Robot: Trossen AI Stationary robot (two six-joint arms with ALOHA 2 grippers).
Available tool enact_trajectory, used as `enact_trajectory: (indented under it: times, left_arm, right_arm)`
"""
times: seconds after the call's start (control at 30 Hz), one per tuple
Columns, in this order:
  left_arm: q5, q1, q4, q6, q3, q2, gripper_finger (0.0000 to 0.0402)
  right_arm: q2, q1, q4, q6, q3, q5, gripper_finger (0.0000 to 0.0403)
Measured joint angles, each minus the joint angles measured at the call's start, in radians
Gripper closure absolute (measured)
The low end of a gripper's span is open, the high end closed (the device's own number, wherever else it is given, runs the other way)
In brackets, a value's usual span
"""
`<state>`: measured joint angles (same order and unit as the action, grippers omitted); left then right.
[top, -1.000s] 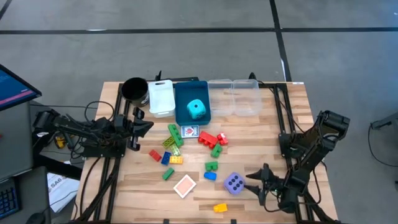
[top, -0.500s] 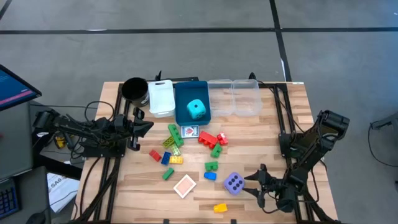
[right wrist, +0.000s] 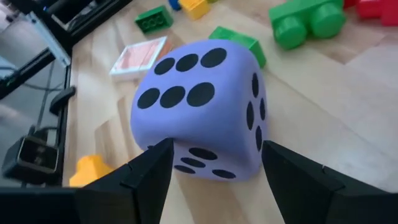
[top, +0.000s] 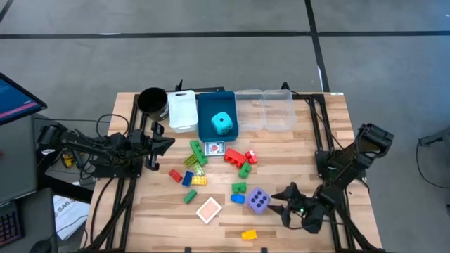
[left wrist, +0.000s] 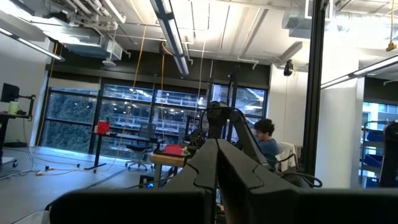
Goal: Pick & Place Toys
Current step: Put the purple dice into the blue bin
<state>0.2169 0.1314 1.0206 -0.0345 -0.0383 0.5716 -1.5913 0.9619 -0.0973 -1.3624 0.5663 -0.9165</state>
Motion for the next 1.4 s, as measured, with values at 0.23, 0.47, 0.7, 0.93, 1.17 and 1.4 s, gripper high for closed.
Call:
enact_trajectory:
  times: [0.23,0.47,0.7,0.93,1.17,1.4]
  left_arm:
    - [-0.001,0.0,-0.002,-0.002,0.0,0.0,0.0399]
    - [-0.003,0.0,-0.004,-0.03,0.0,0.0,0.0399]
    - [-0.003,0.0,-0.008,-0.057,0.001,0.0,0.0399]
    - [-0.002,0.0,-0.008,-0.057,0.001,0.0,0.0399]
    - [0.0,0.0,-0.008,-0.056,0.001,0.0,0.0399]
    - [0.001,0.0,-0.008,-0.056,0.001,0.0,0.0399]
  right_arm:
    - [0.0,-0.092,-0.02,0.078,0.0,0.02,0.0163]
    - [0.0,-0.091,-0.039,0.13,0.0,0.08,0.0163]
    - [0.0,-0.084,-0.041,0.133,0.0,0.083,0.0142]
    - [0.0,-0.085,-0.05,0.178,0.0,0.131,0.0064]
    - [0.0,-0.095,-0.073,0.271,0.0,0.109,0.0012]
    - [0.0,-0.144,-0.072,0.251,0.0,0.078,0.0004]
